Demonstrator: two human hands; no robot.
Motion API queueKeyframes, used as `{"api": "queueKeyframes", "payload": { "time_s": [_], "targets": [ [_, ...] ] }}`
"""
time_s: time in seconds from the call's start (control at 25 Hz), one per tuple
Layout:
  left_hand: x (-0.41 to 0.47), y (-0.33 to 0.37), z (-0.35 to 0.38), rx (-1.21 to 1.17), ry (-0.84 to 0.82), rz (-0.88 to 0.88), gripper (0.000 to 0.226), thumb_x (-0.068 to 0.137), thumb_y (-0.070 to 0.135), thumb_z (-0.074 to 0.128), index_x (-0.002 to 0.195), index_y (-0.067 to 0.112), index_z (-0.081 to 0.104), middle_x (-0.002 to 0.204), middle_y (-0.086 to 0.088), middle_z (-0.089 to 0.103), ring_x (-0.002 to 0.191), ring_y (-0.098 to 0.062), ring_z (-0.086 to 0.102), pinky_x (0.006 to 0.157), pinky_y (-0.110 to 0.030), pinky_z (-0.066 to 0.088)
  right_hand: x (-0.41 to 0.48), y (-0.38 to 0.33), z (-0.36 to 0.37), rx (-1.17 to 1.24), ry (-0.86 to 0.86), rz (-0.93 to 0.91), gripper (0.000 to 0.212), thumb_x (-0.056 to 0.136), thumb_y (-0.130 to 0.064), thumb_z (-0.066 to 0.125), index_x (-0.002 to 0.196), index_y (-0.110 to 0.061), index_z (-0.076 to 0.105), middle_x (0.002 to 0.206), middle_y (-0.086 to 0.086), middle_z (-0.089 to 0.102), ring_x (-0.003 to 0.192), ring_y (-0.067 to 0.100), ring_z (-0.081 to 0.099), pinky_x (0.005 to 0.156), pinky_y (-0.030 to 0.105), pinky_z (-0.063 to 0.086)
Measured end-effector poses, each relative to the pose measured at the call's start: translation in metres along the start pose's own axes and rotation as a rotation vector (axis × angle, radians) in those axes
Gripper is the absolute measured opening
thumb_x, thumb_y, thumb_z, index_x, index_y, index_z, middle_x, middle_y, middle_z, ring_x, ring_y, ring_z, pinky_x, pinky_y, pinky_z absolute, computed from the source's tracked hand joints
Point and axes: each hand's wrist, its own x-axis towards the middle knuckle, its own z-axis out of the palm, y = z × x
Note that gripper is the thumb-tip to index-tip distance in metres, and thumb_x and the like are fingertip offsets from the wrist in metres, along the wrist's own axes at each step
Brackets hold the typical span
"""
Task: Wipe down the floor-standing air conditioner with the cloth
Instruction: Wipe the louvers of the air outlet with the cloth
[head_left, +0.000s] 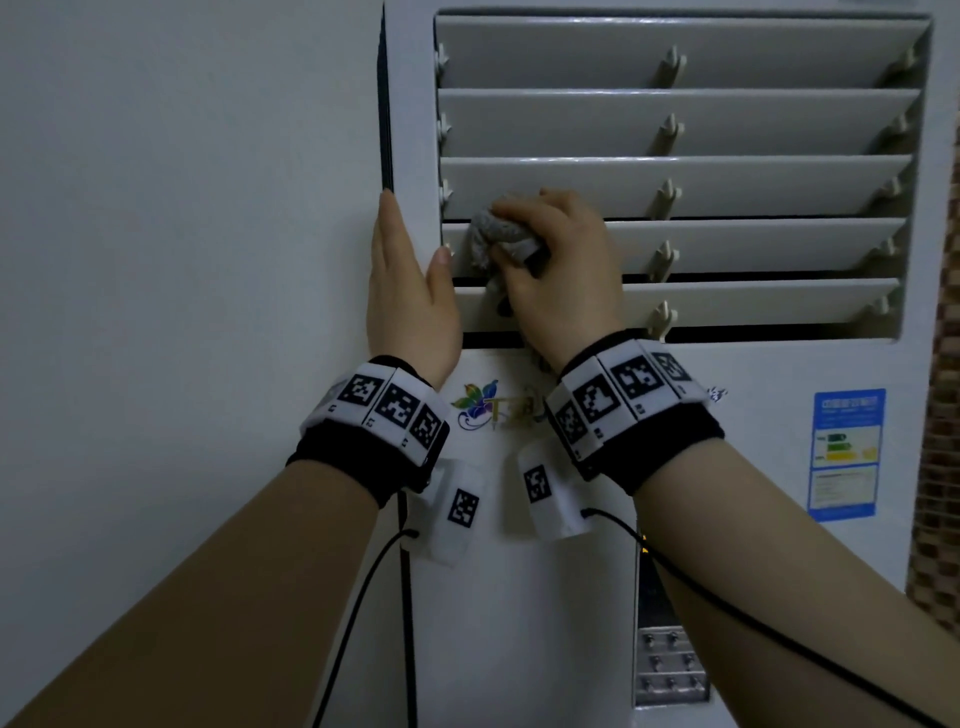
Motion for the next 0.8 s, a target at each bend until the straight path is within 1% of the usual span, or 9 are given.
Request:
{"api": "queueKeyframes", "payload": {
  "time_s": [0.08, 0.2, 0.36, 0.4, 0.52, 0.6, 0.68, 0.72, 0.8],
  "targets": [
    [0.000, 0.000, 0.000, 0.000, 0.006, -0.002, 0.060, 0.102, 0.022, 0.036, 0.152, 0.013, 0.003, 0.159, -0.002, 0.009, 0.143, -0.010, 0.011, 0.100, -0.001, 0.005, 0.002, 0.006, -0.009, -0.003, -0.001, -0.005, 0.037, 0.082, -0.007, 0.062, 0.117, -0.014, 0.064, 0.118, 0.008, 0.058, 0.116, 0.023, 0.050, 0.101, 0.029, 0.038],
    [0.001, 0.000, 0.001, -0.003, 0.012, 0.003, 0.060, 0.102, 0.022, 0.036, 0.152, 0.014, 0.003, 0.159, -0.002, 0.010, 0.143, -0.011, 0.012, 0.102, -0.004, 0.006, 0.002, 0.010, -0.013, -0.012, 0.087, 0.063, 0.035, 0.081, -0.006, 0.062, 0.115, -0.012, 0.066, 0.113, 0.009, 0.059, 0.110, 0.024, 0.052, 0.097, 0.027, 0.039],
    [0.002, 0.000, 0.000, -0.011, 0.007, 0.000, 0.059, 0.102, 0.020, 0.036, 0.152, 0.013, 0.005, 0.159, -0.004, 0.010, 0.142, -0.011, 0.013, 0.092, 0.009, 0.003, 0.004, -0.007, 0.003, -0.040, -0.016, -0.041, 0.035, 0.081, -0.006, 0.063, 0.115, -0.013, 0.066, 0.112, 0.010, 0.060, 0.109, 0.024, 0.051, 0.095, 0.026, 0.037],
    [0.002, 0.000, -0.001, -0.015, 0.008, 0.002, 0.059, 0.102, 0.019, 0.037, 0.152, 0.012, 0.005, 0.159, -0.004, 0.011, 0.142, -0.012, 0.014, 0.091, 0.009, 0.003, 0.005, -0.008, 0.003, -0.037, -0.029, -0.060, 0.034, 0.081, -0.006, 0.063, 0.115, -0.013, 0.066, 0.111, 0.010, 0.060, 0.109, 0.025, 0.051, 0.094, 0.026, 0.037],
    [0.005, 0.002, -0.002, -0.002, 0.023, -0.008, 0.060, 0.101, 0.021, 0.039, 0.152, 0.014, 0.007, 0.158, -0.004, 0.014, 0.141, -0.012, 0.016, 0.098, 0.000, 0.007, 0.004, -0.005, -0.004, -0.027, -0.040, -0.078, 0.035, 0.082, -0.004, 0.062, 0.116, -0.012, 0.065, 0.110, 0.010, 0.059, 0.108, 0.024, 0.051, 0.095, 0.026, 0.037],
    [0.013, 0.007, -0.004, 0.011, 0.020, -0.010, 0.061, 0.101, 0.024, 0.041, 0.152, 0.015, 0.008, 0.158, -0.002, 0.015, 0.142, -0.012, 0.017, 0.099, -0.005, 0.008, 0.005, -0.004, -0.012, 0.016, 0.048, -0.058, 0.035, 0.082, -0.002, 0.060, 0.115, -0.011, 0.064, 0.110, 0.009, 0.059, 0.108, 0.023, 0.052, 0.092, 0.018, 0.035],
    [0.028, 0.013, -0.006, 0.005, 0.017, -0.008, 0.061, 0.101, 0.026, 0.041, 0.152, 0.016, 0.009, 0.158, -0.001, 0.015, 0.141, -0.011, 0.017, 0.098, -0.003, 0.007, 0.013, -0.005, -0.020, 0.027, 0.186, -0.049, 0.034, 0.080, -0.003, 0.063, 0.114, -0.011, 0.065, 0.111, 0.009, 0.060, 0.107, 0.022, 0.053, 0.090, 0.013, 0.032],
    [0.036, 0.016, -0.006, -0.004, 0.015, -0.012, 0.061, 0.101, 0.027, 0.040, 0.152, 0.016, 0.009, 0.158, -0.001, 0.015, 0.141, -0.011, 0.018, 0.097, -0.003, 0.007, 0.018, -0.004, -0.023, 0.005, 0.219, -0.055, 0.034, 0.080, -0.003, 0.064, 0.113, -0.011, 0.066, 0.112, 0.009, 0.060, 0.108, 0.022, 0.052, 0.090, 0.011, 0.030],
    [0.046, 0.020, -0.005, -0.028, 0.017, -0.015, 0.061, 0.101, 0.027, 0.041, 0.152, 0.017, 0.009, 0.158, 0.000, 0.016, 0.141, -0.012, 0.020, 0.096, -0.003, 0.009, 0.029, -0.005, -0.022, -0.063, 0.201, -0.069, 0.034, 0.081, -0.006, 0.065, 0.114, -0.012, 0.066, 0.115, 0.008, 0.061, 0.112, 0.025, 0.049, 0.092, 0.013, 0.028]
  ]
}}
